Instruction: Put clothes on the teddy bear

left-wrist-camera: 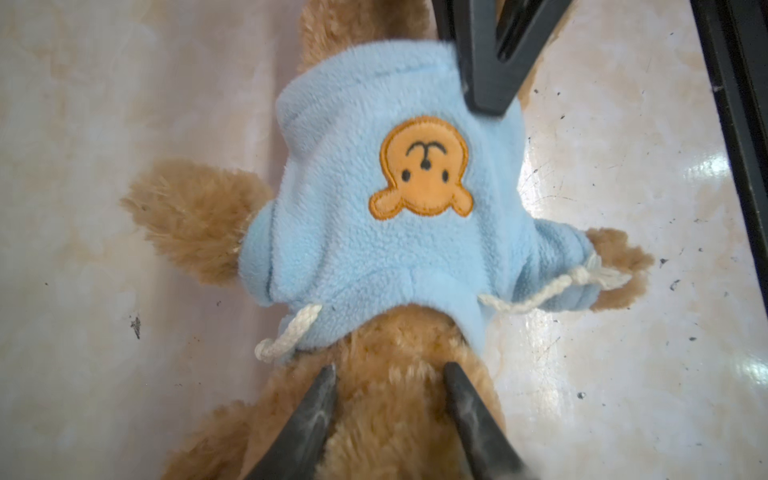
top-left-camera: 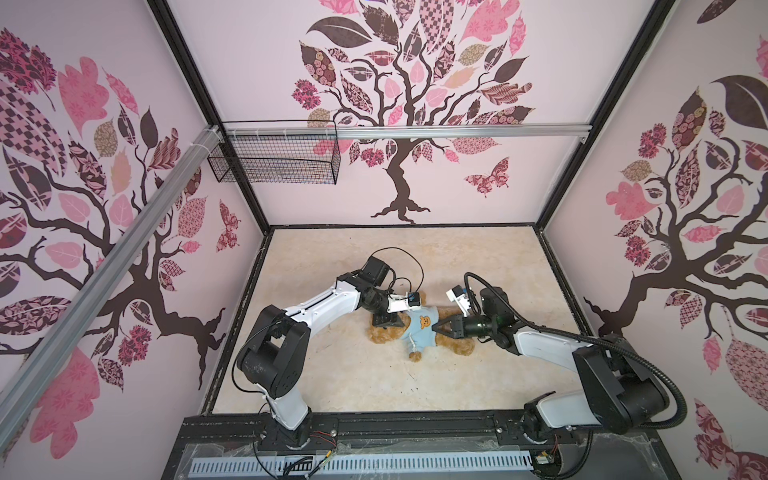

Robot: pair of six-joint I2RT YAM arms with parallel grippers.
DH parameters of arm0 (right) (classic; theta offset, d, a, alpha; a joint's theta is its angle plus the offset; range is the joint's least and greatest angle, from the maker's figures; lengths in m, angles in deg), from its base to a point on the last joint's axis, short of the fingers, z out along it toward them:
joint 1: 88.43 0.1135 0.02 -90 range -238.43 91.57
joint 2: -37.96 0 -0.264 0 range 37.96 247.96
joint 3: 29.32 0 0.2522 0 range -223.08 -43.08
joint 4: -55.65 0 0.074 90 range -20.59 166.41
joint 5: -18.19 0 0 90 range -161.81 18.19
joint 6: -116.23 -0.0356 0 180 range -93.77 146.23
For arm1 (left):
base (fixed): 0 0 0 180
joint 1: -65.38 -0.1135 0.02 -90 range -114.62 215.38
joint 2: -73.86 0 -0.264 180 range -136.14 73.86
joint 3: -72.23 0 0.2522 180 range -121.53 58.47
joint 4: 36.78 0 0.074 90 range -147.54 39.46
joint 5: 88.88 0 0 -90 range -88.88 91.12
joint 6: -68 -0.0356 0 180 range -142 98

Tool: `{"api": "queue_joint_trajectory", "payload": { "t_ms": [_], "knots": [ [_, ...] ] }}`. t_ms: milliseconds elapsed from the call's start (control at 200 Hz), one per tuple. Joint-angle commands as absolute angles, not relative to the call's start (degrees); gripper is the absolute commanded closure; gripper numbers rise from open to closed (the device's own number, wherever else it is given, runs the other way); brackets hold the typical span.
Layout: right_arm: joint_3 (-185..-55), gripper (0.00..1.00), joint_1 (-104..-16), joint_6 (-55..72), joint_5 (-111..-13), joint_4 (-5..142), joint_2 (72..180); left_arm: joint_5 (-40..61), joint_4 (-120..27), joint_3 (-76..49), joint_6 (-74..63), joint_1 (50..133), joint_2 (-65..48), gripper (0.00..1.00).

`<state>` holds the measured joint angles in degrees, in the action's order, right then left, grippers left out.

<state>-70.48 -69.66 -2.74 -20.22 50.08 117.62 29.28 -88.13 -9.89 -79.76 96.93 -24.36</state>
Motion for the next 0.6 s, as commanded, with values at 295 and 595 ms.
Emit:
{"api": "queue_joint_trajectory", "payload": {
  "t_ms": [295, 595],
  "knots": [
    [-63.7, 1.0, -77.3, -7.8, -23.8, 47.5, 113.0, 24.6, -95.1, -13.2, -86.2, 95.4, -27.4, 0.64],
    [-69.2, 0.63, -73.2, 2.1, -32.6, 62.2, 106.5, 39.0, -80.8, -13.5, -71.5, 96.5, -22.9, 0.4]
  ]
}}
